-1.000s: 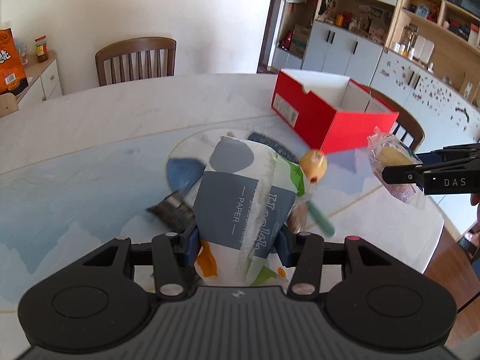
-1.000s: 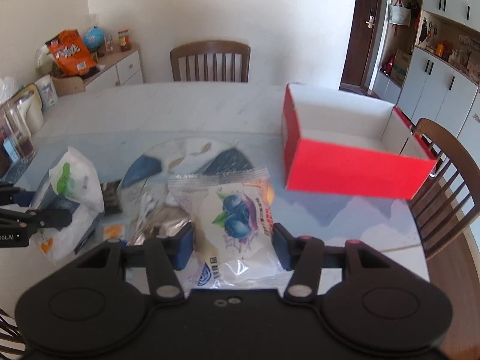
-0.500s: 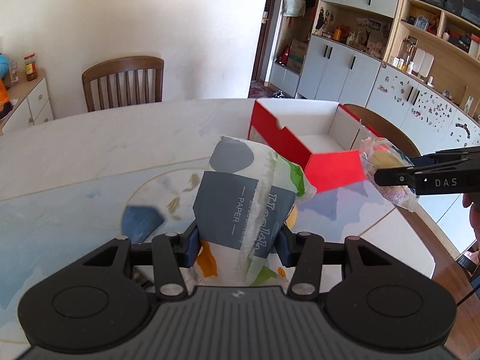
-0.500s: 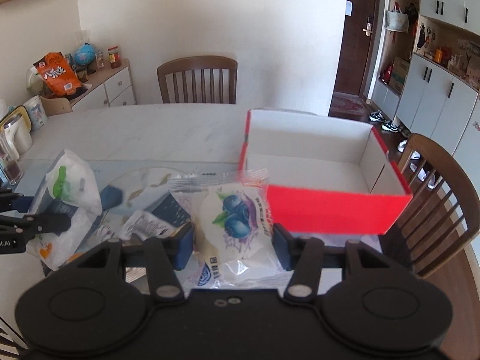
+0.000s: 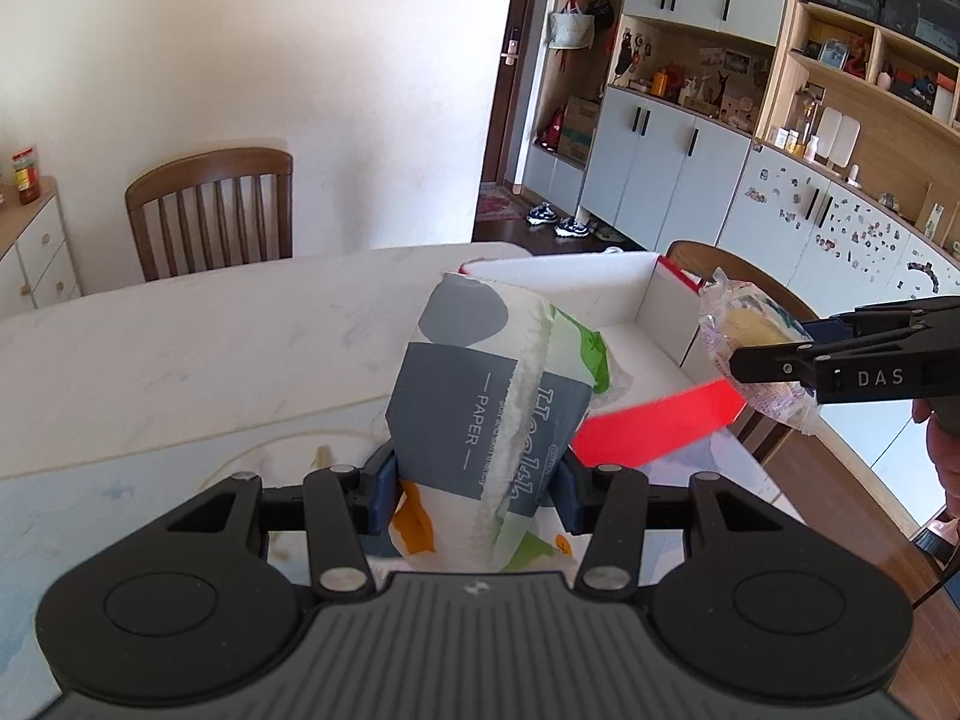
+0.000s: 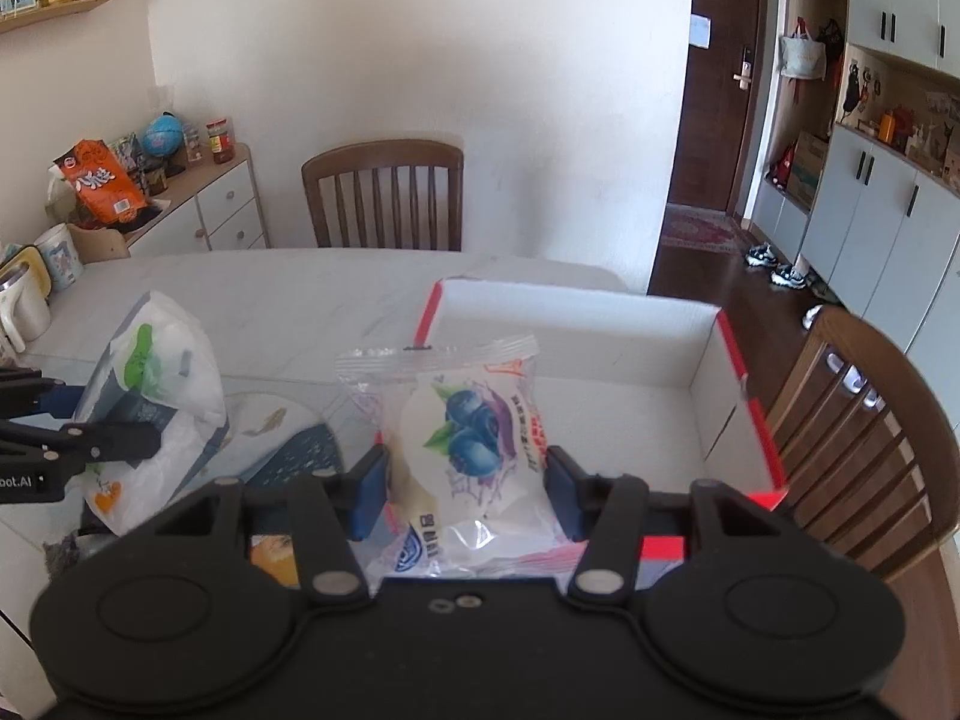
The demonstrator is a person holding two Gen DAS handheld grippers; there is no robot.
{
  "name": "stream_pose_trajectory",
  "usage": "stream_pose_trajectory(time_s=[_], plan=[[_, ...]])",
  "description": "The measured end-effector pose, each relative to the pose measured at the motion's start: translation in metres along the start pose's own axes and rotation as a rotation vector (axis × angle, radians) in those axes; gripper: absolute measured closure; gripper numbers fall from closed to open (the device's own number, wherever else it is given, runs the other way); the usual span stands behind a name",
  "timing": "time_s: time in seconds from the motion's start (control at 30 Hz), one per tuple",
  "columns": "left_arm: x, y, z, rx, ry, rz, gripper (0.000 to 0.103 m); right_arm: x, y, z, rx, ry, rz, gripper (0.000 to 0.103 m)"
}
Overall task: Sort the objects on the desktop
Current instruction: 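Lift both held packs and carry them over the red shoebox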
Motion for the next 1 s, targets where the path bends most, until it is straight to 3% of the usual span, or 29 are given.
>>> stream_pose_trajectory(time_s=[0.53,1.0], plan=[[-0.066,0.072,0.033,0.028,0.032,-0.022,0.055,-0.032,0.038,0.043,0.007,0.012,-0.008,0.049],[-0.067,0.136,0.079,0.053,0.191,-0.082,0.055,-0.026,0.085,0.074,0.09,-0.01,-0.058,0.049]])
Point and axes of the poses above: each gripper's, at about its wrist camera, not at the fingertips, and y roughly the way its jaws point, z to its right, x to its underside, the point moved 7 cm from there along y, roughly the way its jaws point, and after that the axes turned 2 degrees about y, right-handed, at the moved point
